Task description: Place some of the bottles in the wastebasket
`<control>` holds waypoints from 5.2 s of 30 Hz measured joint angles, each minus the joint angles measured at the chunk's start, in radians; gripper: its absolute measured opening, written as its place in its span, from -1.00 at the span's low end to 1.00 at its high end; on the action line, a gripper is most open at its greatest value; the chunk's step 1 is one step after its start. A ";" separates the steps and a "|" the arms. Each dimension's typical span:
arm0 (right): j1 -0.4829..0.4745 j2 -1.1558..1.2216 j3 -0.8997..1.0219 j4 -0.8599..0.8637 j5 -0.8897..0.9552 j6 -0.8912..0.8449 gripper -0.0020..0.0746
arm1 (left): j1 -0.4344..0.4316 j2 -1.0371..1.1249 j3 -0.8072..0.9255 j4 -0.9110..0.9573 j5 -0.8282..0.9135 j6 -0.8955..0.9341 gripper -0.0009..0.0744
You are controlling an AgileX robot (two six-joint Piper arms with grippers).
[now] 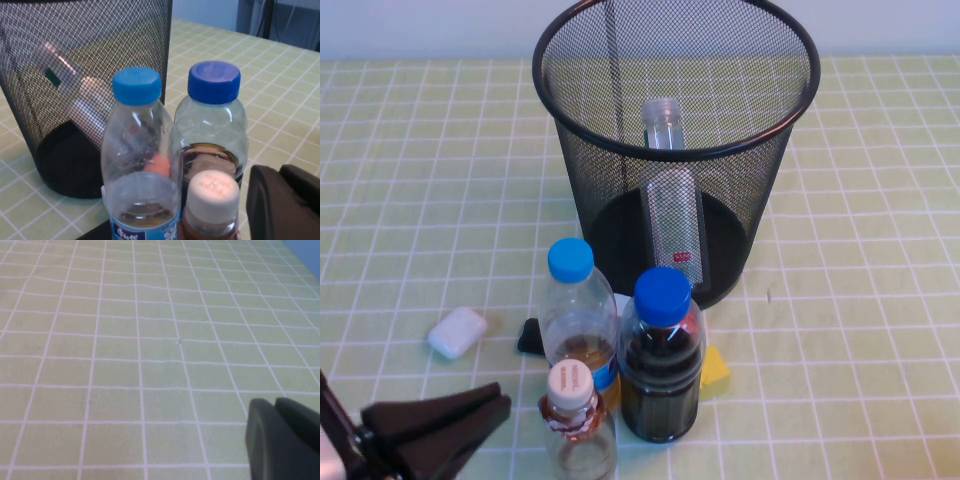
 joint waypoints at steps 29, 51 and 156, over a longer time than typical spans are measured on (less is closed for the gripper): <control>0.000 0.000 0.000 0.000 0.000 0.000 -0.97 | -0.050 0.372 0.247 0.145 -0.842 -0.163 0.80; 0.000 0.000 0.000 0.000 0.000 0.000 -0.97 | -0.050 0.654 0.244 0.081 -1.003 -0.167 0.78; 0.000 0.000 0.000 0.000 0.000 0.000 -0.97 | 0.353 1.487 -2.029 -0.061 0.923 0.026 0.53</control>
